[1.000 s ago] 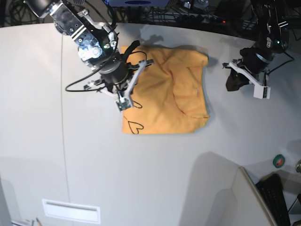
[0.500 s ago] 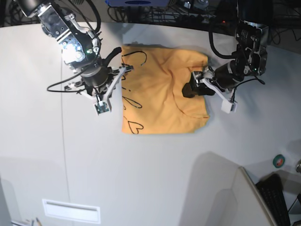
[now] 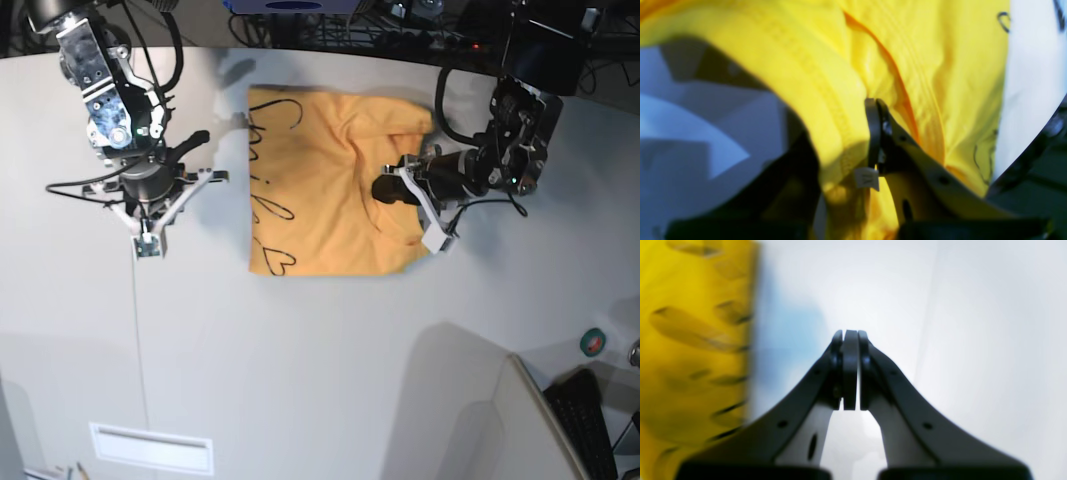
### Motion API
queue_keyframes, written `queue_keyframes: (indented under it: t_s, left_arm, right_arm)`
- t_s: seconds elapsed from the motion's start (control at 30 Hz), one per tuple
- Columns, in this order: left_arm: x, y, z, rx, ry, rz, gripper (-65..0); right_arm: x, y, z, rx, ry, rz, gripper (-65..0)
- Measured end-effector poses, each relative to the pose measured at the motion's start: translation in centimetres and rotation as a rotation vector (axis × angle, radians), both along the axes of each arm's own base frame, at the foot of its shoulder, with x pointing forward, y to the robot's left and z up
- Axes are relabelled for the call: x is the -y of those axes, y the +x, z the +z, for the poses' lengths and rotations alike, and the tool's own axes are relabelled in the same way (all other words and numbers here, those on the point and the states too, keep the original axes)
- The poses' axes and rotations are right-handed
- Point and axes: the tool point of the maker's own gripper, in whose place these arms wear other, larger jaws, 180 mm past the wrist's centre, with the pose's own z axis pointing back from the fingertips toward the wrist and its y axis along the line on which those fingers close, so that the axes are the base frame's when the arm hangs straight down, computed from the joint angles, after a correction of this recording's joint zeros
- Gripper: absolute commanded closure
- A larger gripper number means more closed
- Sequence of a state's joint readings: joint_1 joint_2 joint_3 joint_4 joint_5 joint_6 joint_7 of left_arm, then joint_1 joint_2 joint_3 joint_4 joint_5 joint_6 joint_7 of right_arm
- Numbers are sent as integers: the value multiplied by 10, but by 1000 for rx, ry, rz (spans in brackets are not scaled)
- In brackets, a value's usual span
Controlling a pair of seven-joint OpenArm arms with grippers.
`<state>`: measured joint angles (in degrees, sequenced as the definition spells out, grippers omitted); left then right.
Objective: Layout the t-shirt on the table in an organized manner, then fold the t-shirt properly
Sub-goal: 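Grasp the bundle's edge with the left gripper and fold it under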
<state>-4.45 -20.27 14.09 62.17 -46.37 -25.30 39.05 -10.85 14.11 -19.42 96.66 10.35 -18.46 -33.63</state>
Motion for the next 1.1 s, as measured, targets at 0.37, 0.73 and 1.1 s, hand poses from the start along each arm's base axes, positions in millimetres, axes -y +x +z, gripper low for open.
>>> queue_keyframes:
  t_s: [0.37, 0.73, 1.1]
  left_arm:
    - [8, 44, 2, 258, 666, -823, 0]
    - [123, 61, 15, 571, 805, -1070, 0]
    - [131, 55, 14, 563, 796, -1074, 0]
  right_arm:
    - [25, -11, -22, -67, -29, -64, 0]
    - [38, -34, -36, -120, -21, -126, 0]
    - [61, -44, -38, -134, -50, -175, 0]
